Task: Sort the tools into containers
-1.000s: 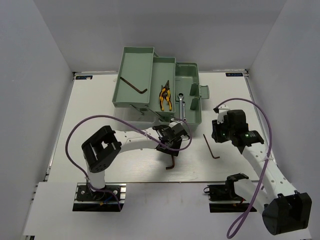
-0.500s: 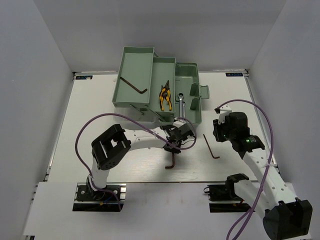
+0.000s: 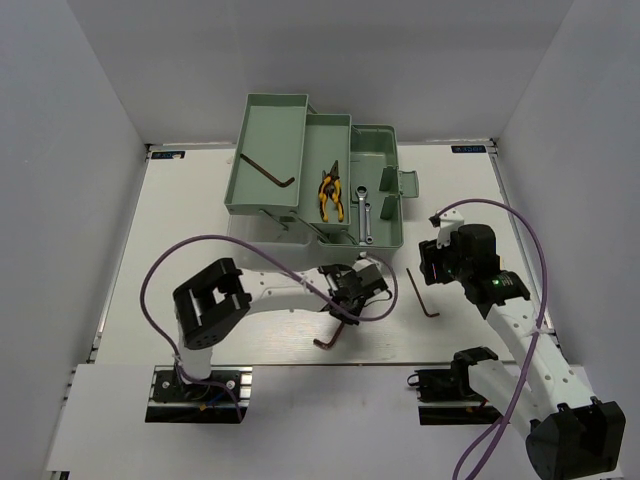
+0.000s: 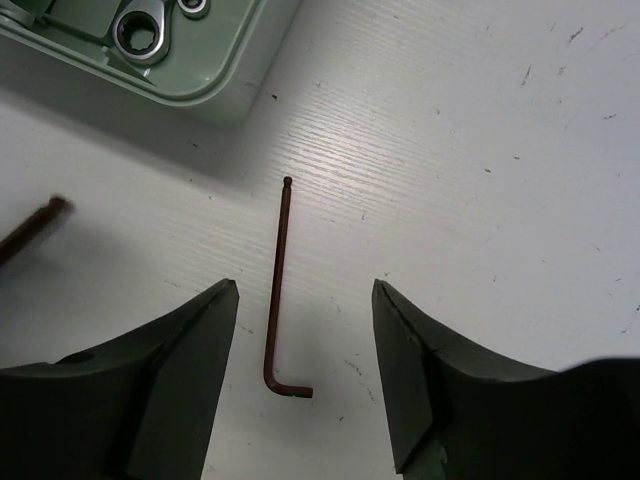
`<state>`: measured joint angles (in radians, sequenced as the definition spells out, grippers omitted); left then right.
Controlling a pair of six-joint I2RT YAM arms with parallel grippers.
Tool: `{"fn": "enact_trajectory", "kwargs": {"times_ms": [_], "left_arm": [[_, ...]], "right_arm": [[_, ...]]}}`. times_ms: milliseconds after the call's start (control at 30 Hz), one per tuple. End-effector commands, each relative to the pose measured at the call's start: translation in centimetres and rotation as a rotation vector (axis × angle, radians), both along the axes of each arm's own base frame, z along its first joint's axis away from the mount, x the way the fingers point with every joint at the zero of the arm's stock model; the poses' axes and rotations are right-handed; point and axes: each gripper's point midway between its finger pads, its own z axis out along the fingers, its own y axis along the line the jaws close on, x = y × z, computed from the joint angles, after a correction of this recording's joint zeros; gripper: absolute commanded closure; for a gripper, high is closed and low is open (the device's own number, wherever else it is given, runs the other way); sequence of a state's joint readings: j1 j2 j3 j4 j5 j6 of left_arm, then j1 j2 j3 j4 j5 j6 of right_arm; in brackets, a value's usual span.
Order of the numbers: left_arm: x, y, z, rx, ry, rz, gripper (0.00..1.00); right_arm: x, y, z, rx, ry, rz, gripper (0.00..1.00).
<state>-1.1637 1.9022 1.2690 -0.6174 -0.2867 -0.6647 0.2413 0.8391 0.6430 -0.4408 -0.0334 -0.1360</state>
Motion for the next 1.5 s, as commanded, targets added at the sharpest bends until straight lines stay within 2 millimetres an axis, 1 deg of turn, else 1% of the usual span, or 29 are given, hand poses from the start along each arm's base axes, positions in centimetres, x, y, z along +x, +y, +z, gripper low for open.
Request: {"fn": "enact_trajectory", "kwargs": {"times_ms": [0,33,100,167,200,233,267,300,367,400,433,533,567,633,667,700,767,867,900,933,1000,1067,1167,1233,1267,1333,1367,1400,1467], "left_arm": [[-3.4,-3.5,6.3,-0.215,-0.012,-0.312,1.00],[-4.3,-4.0,9.0,-0.293,-0.023,-0.406,1.00],[-5.1,-4.3,11.9,-0.366,-0.048,-0.495,1.00],[-4.3,-3.5,15.8,-0.433,-0.127,-0.508,1.00],[-4.3,-2.9,16.9,-0.443,-0.150,-0.499,1.00],[-2.2,-1.4,17.7,-0.402,-0.231,-0.419,1.00],[-1.1,-1.0,20.0,-0.406,-0.298,-0.375,1.00],[1.4,1.0,22.1,-0.374,-0.403,-0.266,1.00],[3.7,2.9,25.8,-0.372,-0.510,-0.144,1.00],[5.7,4.6,27.4,-0.346,-0.589,-0.044,1.00],[6.7,5.6,29.8,-0.353,-0.651,0.002,1.00],[10.4,9.1,34.8,-0.301,-0.812,0.167,1.00],[11.6,9.6,35.1,-0.263,-0.834,0.205,1.00],[13.9,11.7,37.5,-0.217,-0.904,0.300,1.00],[15.2,11.5,37.3,-0.192,-0.912,0.318,1.00],[16.4,12.6,38.1,-0.163,-0.933,0.341,1.00],[18.2,13.2,38.1,-0.136,-0.940,0.371,1.00],[22.0,14.9,37.0,-0.075,-0.927,0.428,1.00],[22.9,15.3,37.4,-0.076,-0.931,0.434,1.00],[24.7,16.2,36.3,-0.046,-0.915,0.457,1.00],[26.3,16.5,36.4,-0.044,-0.905,0.464,1.00],[28.1,17.1,35.2,-0.025,-0.882,0.472,1.00],[30.2,17.4,33.3,0.001,-0.843,0.470,1.00],[30.9,17.4,32.6,-0.012,-0.825,0.475,0.91],[31.1,17.5,32.9,-0.037,-0.824,0.478,0.78],[31.3,17.4,32.8,-0.054,-0.814,0.462,0.60],[31.3,17.4,33.6,-0.067,-0.829,0.466,0.46],[31.4,17.8,33.8,-0.066,-0.825,0.469,0.41],[31.4,17.6,33.2,-0.059,-0.804,0.455,0.29]], "right_arm": [[0.6,0.1,0.7,0.011,-0.042,0.000,0.37],[0.6,0.0,0.8,0.009,-0.043,-0.003,0.37],[0.6,0.0,0.7,0.007,-0.042,-0.004,0.37],[0.7,0.0,0.7,0.005,-0.044,-0.002,0.37],[0.7,-0.2,0.6,0.002,-0.040,-0.010,0.37],[0.8,-0.3,0.4,-0.006,-0.035,-0.015,0.37],[0.8,-0.4,0.5,-0.008,-0.037,-0.020,0.37],[0.8,-0.5,0.0,-0.017,-0.022,-0.024,0.53],[0.8,-0.6,-0.2,-0.025,-0.017,-0.021,0.95],[0.6,-0.5,-0.7,-0.033,0.004,-0.015,1.00],[0.4,-0.2,-1.0,-0.029,0.018,0.010,1.00],[-0.4,0.4,-2.0,-0.030,0.073,0.075,1.00],[-0.6,0.5,-2.3,-0.032,0.085,0.090,1.00],[-1.1,0.8,-2.5,-0.041,0.099,0.140,1.00],[-1.2,0.8,-2.8,-0.043,0.106,0.144,1.00],[-1.2,0.7,-2.8,-0.046,0.104,0.146,1.00],[-1.2,0.7,-2.9,-0.050,0.104,0.150,1.00],[-1.2,0.7,-2.9,-0.045,0.105,0.148,1.00],[-1.3,0.7,-3.0,-0.046,0.113,0.147,1.00],[-1.3,0.7,-3.0,-0.046,0.113,0.148,1.00],[-1.2,0.6,-3.1,-0.047,0.113,0.142,1.00],[-1.1,0.5,-3.1,-0.048,0.118,0.134,0.99],[-1.3,0.6,-3.7,-0.043,0.150,0.145,0.72],[-1.6,0.5,-4.1,-0.044,0.182,0.153,0.72],[-1.8,0.8,-4.3,-0.046,0.194,0.165,0.73],[-2.2,0.8,-5.4,-0.050,0.242,0.173,0.76],[-2.5,0.7,-5.9,-0.074,0.253,0.203,0.76],[-2.9,0.6,-6.8,-0.088,0.300,0.212,0.75],[-2.9,0.4,-7.1,-0.095,0.325,0.204,0.75]]}}
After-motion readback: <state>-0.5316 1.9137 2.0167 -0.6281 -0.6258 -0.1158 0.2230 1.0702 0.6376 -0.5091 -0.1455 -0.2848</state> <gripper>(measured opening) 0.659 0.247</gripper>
